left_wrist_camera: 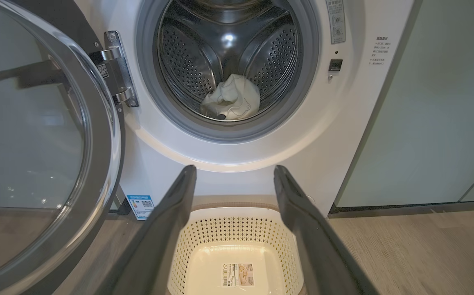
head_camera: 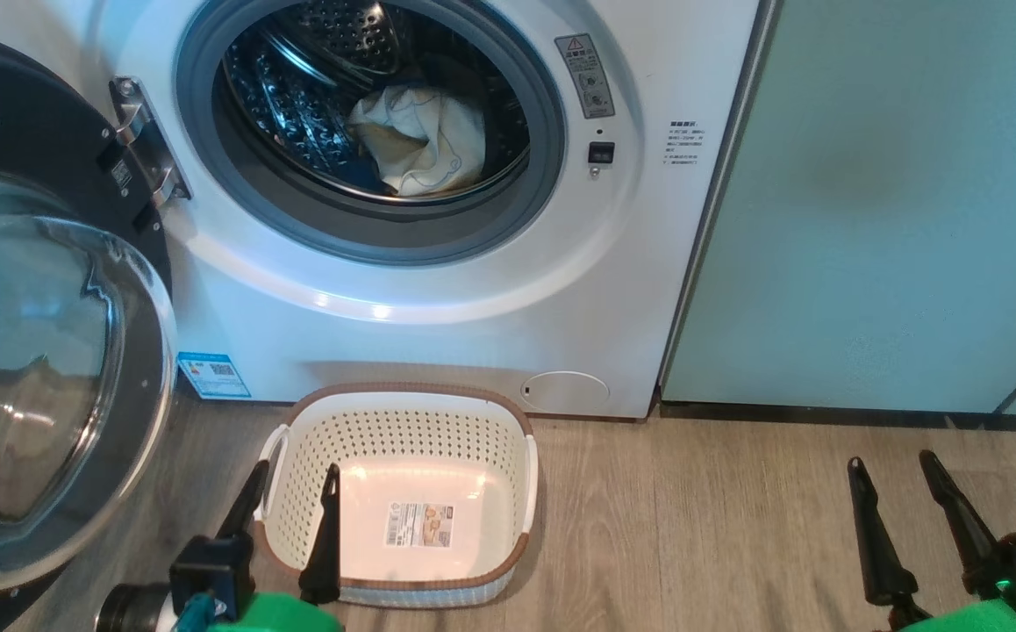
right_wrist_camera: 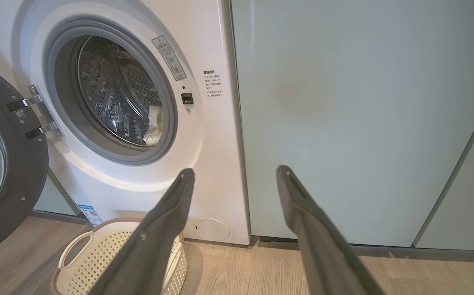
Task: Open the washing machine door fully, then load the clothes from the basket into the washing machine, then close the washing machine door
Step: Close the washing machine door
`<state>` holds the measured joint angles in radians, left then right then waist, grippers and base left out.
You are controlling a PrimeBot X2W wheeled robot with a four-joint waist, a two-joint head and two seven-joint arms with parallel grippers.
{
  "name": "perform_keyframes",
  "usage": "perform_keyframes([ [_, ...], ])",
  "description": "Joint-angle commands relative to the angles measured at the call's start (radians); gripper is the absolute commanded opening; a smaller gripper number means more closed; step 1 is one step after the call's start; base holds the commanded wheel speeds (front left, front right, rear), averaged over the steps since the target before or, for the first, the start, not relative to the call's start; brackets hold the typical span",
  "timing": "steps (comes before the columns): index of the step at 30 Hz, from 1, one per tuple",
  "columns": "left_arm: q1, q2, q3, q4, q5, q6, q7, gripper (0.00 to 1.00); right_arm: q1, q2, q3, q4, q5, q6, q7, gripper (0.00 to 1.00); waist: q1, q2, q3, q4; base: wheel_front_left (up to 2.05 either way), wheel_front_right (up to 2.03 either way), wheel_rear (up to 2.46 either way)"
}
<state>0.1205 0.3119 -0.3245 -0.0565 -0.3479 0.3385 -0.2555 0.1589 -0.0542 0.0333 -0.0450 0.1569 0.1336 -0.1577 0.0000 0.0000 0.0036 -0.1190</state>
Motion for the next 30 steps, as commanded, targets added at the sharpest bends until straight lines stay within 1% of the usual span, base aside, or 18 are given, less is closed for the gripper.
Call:
perform_keyframes([
  [1, -0.047, 0.006, 0.046, -0.027, 0.006, 0.005, -0.006, 1.0, -0.027, -0.006, 0.016, -0.035, -0.006, -0.003, -0.001, 1.0, 0.0, 0.0, 0.0, 0.0, -0.81, 0.81, 0.0],
  [6, -0.048, 0.002, 0.048, -0.026, 0.01, 0.003, -0.006, 1.0, -0.028, -0.006, 0.015, -0.035, -0.006, -0.003, -0.001, 1.0, 0.0, 0.0, 0.0, 0.003, -1.21, 1.21, 0.0],
  [13, -0.048, -0.002, 0.045, -0.026, 0.012, -0.009, -0.006, 1.0, -0.028, -0.005, 0.014, -0.035, -0.006, -0.003, -0.001, 1.0, 0.0, 0.0, 0.002, 0.007, -1.98, 1.98, 0.0],
  [18, -0.049, -0.004, 0.046, -0.027, 0.018, -0.014, -0.006, 1.0, -0.029, -0.005, 0.01, -0.034, -0.006, -0.003, 0.0, 1.0, 0.0, 0.0, 0.003, 0.009, -1.48, 1.48, 0.0],
  [23, -0.049, -0.007, 0.048, -0.029, 0.02, -0.018, -0.006, 1.0, -0.028, -0.005, 0.008, -0.034, -0.007, -0.003, 0.001, 1.0, 0.0, 0.0, 0.002, 0.01, -0.8, 0.8, 0.0],
  [30, -0.047, -0.012, 0.053, -0.028, 0.02, -0.022, -0.006, 1.0, -0.026, -0.004, 0.003, -0.034, -0.009, -0.003, 0.0, 1.0, 0.0, 0.0, 0.002, 0.012, -0.11, 0.11, 0.0],
])
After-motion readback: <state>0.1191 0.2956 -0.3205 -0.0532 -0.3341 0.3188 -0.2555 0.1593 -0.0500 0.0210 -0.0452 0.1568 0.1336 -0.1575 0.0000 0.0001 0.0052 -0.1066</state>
